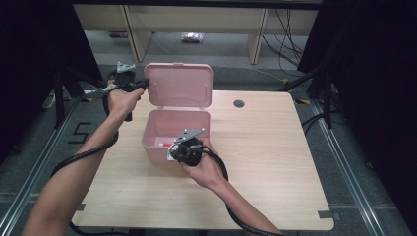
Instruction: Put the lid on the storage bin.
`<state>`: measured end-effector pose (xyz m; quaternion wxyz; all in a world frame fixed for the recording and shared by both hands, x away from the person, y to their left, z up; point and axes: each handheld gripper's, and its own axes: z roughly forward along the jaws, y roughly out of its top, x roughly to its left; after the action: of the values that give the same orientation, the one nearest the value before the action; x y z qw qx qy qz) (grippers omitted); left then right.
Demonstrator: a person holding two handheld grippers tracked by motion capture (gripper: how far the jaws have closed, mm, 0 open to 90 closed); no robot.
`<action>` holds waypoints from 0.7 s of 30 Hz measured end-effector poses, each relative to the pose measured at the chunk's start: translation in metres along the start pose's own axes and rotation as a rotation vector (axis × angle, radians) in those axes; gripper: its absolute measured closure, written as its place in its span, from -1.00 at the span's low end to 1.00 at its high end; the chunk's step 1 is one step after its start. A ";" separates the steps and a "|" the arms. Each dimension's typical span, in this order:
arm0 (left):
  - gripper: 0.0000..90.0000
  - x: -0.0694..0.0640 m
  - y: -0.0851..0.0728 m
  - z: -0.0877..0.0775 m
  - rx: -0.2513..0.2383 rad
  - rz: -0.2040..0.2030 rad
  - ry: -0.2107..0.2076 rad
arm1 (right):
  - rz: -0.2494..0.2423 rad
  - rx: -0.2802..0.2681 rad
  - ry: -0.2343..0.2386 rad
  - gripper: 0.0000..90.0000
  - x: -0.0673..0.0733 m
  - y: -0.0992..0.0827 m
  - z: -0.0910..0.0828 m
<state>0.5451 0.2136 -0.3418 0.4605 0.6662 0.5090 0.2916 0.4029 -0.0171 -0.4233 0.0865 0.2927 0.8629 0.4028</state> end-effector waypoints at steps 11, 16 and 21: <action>0.96 -0.001 -0.002 -0.002 -0.011 0.010 0.002 | 0.012 -0.019 0.000 1.00 0.001 -0.001 0.002; 0.96 -0.001 -0.003 -0.003 -0.014 0.010 0.001 | -0.009 -0.001 -0.006 1.00 0.000 0.000 0.000; 0.96 -0.002 -0.003 -0.004 -0.014 0.013 0.001 | 0.007 -0.019 -0.005 1.00 0.001 -0.001 0.002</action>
<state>0.5400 0.2136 -0.3426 0.4630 0.6660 0.5029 0.2987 0.4026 -0.0156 -0.4249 0.0900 0.2957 0.8577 0.4108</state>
